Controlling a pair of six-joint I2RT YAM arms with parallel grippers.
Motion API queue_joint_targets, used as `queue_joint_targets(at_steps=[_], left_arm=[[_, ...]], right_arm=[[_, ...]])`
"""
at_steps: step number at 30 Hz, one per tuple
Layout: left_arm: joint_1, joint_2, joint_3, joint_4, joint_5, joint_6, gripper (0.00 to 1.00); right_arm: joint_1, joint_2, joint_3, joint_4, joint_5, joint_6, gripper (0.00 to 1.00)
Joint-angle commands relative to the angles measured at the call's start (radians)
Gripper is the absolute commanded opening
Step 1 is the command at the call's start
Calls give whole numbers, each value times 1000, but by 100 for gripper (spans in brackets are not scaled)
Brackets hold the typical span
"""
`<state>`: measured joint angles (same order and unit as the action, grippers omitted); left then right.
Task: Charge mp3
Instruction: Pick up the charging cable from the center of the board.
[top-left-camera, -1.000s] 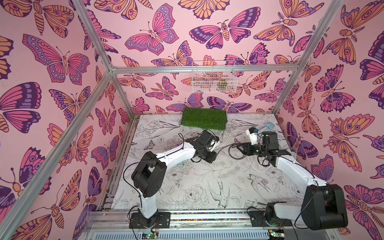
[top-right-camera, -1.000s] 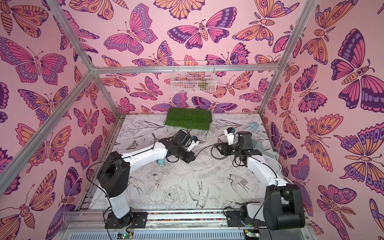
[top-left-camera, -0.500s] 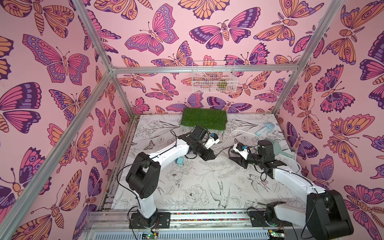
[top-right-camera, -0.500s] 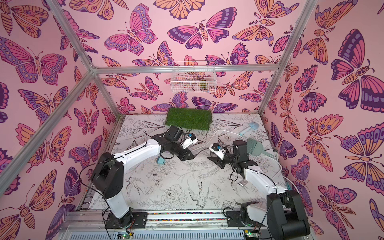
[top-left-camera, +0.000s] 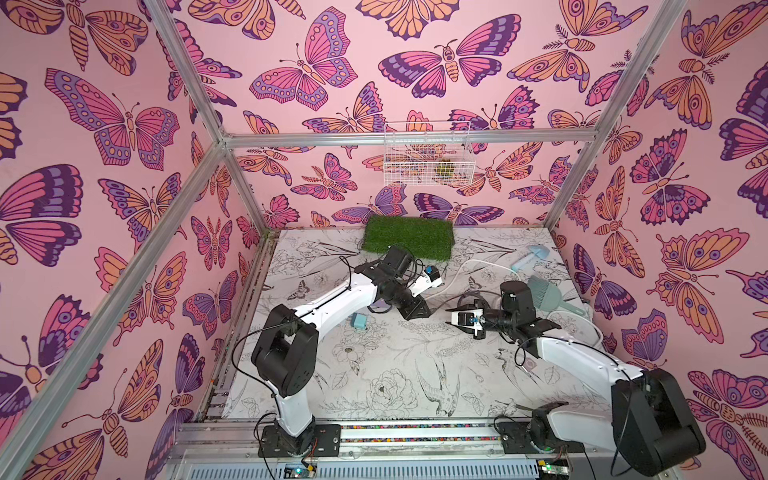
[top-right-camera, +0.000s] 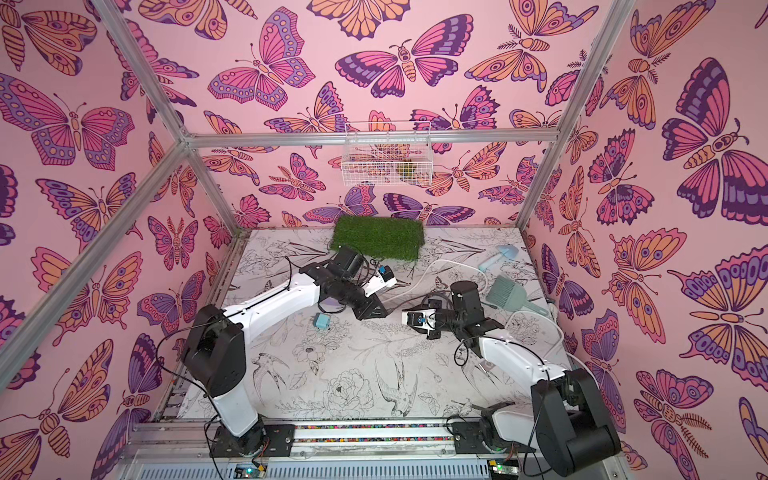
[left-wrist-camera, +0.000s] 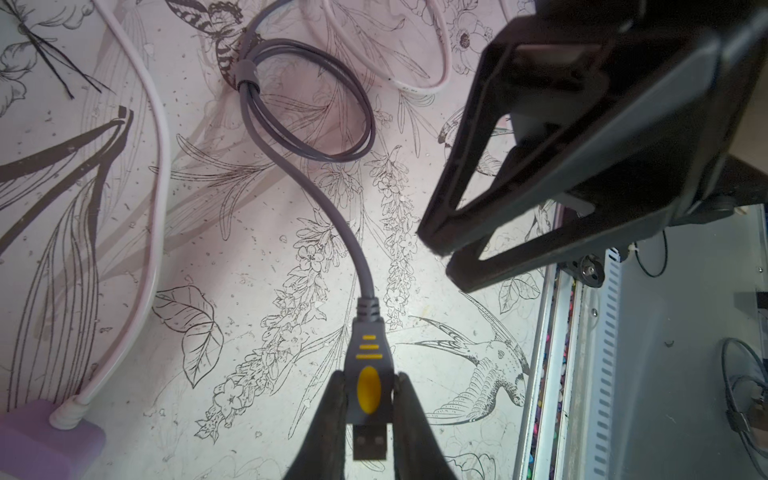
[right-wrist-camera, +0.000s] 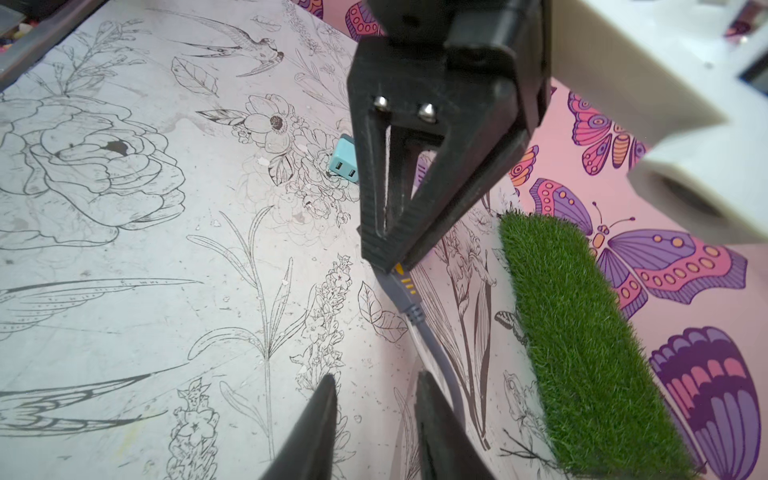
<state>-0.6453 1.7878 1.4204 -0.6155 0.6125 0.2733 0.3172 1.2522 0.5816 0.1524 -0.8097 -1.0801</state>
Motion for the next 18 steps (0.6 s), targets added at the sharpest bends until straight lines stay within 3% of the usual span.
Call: queue_joint_targets(at_steps=[1,18], left_arm=[[7,-13,15,-59,70,53,13],[5,-22,71,-178,148,56,13]], right_arm=[[12,-12,32,24,-35,-47,33],[76,-79,10,-26,20,-148,37]])
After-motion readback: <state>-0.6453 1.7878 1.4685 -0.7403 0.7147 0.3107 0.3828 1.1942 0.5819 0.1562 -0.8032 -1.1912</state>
